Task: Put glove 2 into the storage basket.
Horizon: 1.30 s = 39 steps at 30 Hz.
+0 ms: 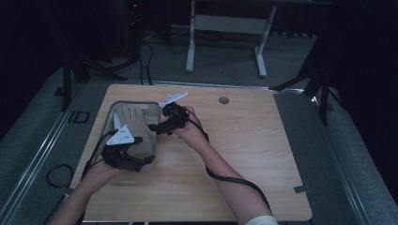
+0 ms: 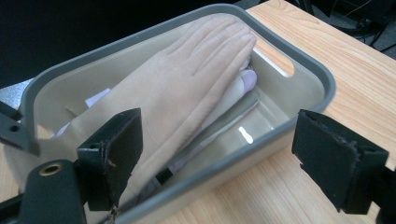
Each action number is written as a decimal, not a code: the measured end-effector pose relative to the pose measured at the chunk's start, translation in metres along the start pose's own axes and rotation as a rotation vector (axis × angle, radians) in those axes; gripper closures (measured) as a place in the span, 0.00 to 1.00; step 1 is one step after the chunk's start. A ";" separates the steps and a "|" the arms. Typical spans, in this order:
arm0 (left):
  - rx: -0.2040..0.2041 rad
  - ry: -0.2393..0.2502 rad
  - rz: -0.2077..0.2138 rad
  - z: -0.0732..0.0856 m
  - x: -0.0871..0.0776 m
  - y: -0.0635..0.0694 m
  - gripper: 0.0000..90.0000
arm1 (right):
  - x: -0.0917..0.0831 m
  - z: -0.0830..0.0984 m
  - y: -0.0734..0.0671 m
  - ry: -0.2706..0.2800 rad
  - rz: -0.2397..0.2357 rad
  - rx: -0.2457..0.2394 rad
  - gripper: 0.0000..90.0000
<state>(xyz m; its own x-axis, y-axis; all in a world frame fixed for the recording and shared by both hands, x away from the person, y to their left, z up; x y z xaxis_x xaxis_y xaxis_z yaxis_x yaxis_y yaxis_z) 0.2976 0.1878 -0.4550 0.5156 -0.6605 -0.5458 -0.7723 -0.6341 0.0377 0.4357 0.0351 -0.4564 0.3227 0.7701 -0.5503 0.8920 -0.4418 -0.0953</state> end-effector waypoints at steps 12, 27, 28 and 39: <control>0.014 0.007 0.041 -0.007 0.025 0.017 0.19 | -0.030 0.025 0.014 0.003 0.027 0.007 0.18; 0.025 0.043 0.102 0.000 0.058 0.040 0.19 | -0.060 0.065 0.030 0.004 0.044 0.038 0.18; 0.029 0.036 0.105 0.000 0.061 0.041 0.19 | -0.062 0.069 0.031 0.002 0.045 0.042 0.18; 0.035 0.023 0.180 0.010 0.090 0.057 0.19 | -0.072 0.109 0.038 -0.016 0.037 0.070 0.18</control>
Point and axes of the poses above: each handheld gripper's, and its own axes: x roughly forward along the jaws, z roughly out of its underside, y roughly to its right, the point moved 2 cm from there along x, roughly forward along the jaws, and after that the axes turned 4 degrees about y, right-handed, at the moved point
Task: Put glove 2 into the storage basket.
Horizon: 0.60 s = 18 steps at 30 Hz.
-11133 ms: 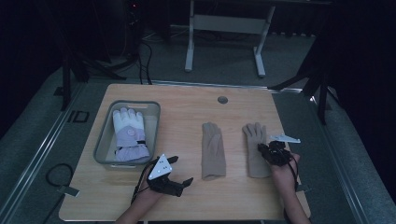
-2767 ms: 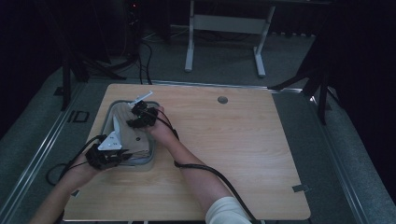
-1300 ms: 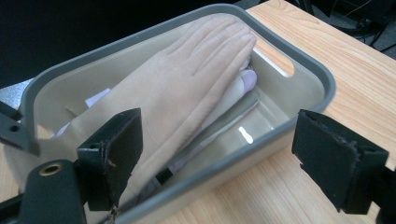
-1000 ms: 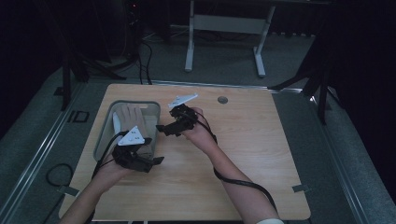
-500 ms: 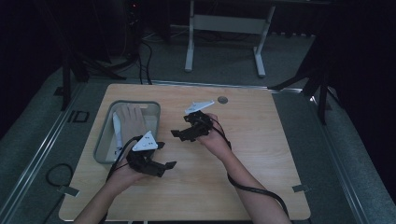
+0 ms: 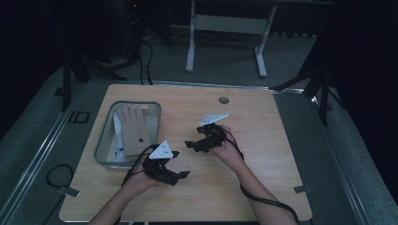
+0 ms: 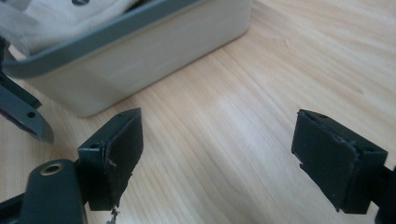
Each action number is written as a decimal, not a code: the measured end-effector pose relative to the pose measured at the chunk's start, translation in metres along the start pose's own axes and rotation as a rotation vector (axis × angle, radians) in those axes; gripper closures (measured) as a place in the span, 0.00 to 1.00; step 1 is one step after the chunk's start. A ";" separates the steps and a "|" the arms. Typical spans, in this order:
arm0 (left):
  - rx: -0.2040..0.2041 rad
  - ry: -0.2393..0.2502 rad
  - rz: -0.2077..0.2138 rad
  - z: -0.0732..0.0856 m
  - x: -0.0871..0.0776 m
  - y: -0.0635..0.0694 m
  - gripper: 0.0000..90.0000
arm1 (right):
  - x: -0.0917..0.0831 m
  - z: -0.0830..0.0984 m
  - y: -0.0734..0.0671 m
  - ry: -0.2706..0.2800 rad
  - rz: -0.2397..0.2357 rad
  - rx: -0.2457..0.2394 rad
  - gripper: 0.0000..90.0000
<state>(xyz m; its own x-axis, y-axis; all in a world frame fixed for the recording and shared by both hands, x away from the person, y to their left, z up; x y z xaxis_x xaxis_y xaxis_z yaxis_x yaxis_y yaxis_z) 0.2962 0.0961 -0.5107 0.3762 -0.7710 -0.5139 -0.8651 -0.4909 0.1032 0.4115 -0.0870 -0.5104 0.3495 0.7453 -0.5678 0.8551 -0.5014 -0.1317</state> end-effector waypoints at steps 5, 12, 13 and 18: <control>-0.009 0.002 0.025 0.007 0.012 0.003 0.19 | -0.005 0.015 0.002 -0.004 0.003 -0.003 0.19; -0.005 -0.012 0.065 0.016 0.029 0.008 0.19 | -0.014 0.043 0.006 -0.012 0.008 0.006 0.19; -0.002 -0.014 0.066 0.017 0.031 0.008 0.19 | -0.015 0.047 0.006 -0.012 0.011 0.003 0.19; 0.004 -0.026 0.078 0.019 0.037 0.009 0.19 | -0.022 0.063 0.009 -0.009 0.028 -0.011 0.19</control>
Point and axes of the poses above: each handheld gripper's, and its own axes: x roughly forward along the jaws, z roughly out of its underside, y roughly to its right, the point moved 2 cm from there along x, roughly forward along the jaws, and after that the axes turned 4 degrees about y, right-handed, at the moved point
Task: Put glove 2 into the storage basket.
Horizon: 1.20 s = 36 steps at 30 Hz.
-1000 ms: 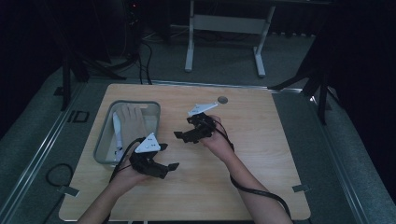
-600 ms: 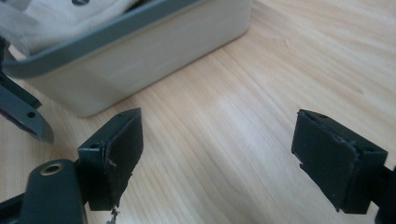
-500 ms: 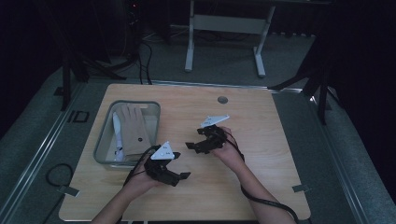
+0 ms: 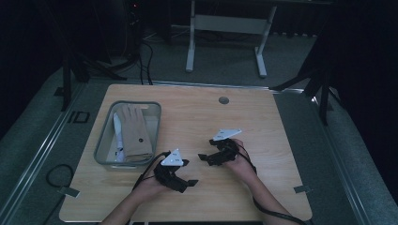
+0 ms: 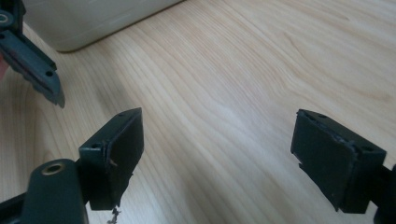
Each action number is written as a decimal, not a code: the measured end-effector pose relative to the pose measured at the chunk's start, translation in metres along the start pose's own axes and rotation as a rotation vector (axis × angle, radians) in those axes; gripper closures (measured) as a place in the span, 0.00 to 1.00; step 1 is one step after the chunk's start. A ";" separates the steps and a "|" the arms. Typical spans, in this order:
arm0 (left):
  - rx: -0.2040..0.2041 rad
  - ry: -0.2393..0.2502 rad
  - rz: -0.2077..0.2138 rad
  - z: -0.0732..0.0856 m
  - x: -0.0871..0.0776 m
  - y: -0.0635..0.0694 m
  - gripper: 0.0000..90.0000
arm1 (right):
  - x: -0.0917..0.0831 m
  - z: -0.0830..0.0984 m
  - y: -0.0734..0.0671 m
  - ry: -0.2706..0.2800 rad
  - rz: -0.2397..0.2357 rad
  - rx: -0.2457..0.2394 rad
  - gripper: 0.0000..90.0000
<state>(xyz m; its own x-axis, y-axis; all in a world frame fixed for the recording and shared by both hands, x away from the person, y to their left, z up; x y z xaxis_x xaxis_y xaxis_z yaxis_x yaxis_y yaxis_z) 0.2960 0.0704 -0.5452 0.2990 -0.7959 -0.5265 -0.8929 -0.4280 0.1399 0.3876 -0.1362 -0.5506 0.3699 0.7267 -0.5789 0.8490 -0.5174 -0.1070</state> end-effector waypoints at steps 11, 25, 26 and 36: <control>0.018 0.002 0.021 0.003 0.012 0.003 0.19 | -0.016 0.027 0.001 0.012 0.011 0.024 0.19; 0.033 -0.019 0.056 0.006 0.025 0.011 0.19 | -0.043 0.053 0.000 0.016 0.057 0.016 0.18; 0.032 -0.025 0.061 0.007 0.026 0.011 0.19 | -0.044 0.054 0.000 0.018 0.054 0.019 0.17; 0.033 -0.011 0.060 0.009 0.026 0.011 0.19 | -0.048 0.058 0.003 0.032 0.064 0.021 0.16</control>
Point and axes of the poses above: each handheld gripper's, and its own axes: x roughly forward along the jaws, z roughly out of its underside, y roughly to its right, the point moved 2 cm from there along x, roughly forward along the jaws, and after that the axes turned 4 degrees about y, right-handed, at the moved point
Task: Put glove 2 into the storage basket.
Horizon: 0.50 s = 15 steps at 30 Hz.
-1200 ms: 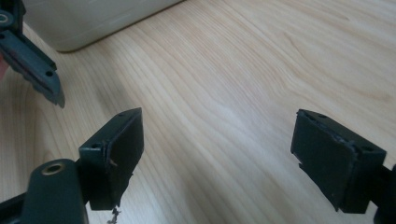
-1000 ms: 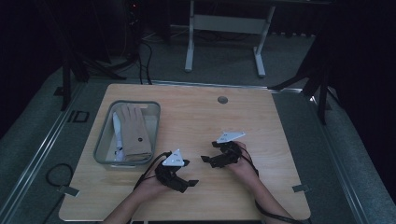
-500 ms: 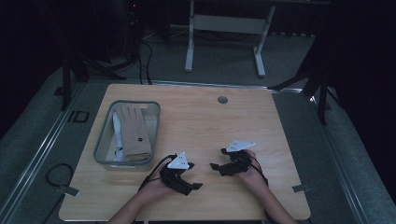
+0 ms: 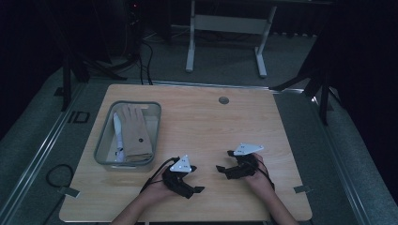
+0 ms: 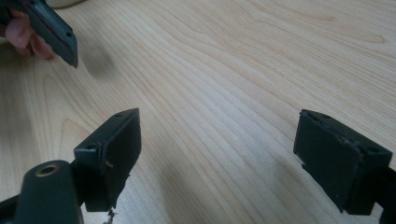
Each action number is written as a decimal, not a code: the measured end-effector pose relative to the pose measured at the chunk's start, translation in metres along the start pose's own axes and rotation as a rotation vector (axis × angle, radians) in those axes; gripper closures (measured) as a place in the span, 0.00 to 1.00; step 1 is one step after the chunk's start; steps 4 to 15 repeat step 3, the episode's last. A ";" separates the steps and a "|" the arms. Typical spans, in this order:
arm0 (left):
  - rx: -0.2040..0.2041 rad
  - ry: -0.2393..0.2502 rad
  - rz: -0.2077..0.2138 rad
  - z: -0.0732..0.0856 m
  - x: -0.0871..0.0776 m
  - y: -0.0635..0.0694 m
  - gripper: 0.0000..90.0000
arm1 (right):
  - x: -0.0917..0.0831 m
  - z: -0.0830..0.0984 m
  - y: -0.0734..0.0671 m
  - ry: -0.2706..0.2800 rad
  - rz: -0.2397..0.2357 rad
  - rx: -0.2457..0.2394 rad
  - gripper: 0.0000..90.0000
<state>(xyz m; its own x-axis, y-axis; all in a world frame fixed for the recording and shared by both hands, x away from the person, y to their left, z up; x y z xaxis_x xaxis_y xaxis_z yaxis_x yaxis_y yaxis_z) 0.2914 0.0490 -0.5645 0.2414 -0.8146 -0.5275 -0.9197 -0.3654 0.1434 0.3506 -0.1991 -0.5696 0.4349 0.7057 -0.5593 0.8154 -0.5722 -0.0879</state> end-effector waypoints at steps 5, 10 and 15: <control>-0.002 0.005 0.000 0.000 0.000 0.000 0.19 | 0.000 0.000 0.000 -0.001 0.003 0.000 0.17; -0.002 0.005 0.000 0.000 0.000 0.000 0.19 | 0.000 0.000 0.000 -0.001 0.003 0.000 0.17; -0.002 0.005 0.000 0.000 0.000 0.000 0.19 | 0.000 0.000 0.000 -0.001 0.003 0.000 0.17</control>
Point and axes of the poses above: each handheld gripper's, and its own axes: x roughly forward along the jaws, z roughly out of its underside, y roughly to its right, the point moved 2 cm from there along x, roughly forward along the jaws, and after that the axes turned 4 degrees about y, right-handed, at the moved point
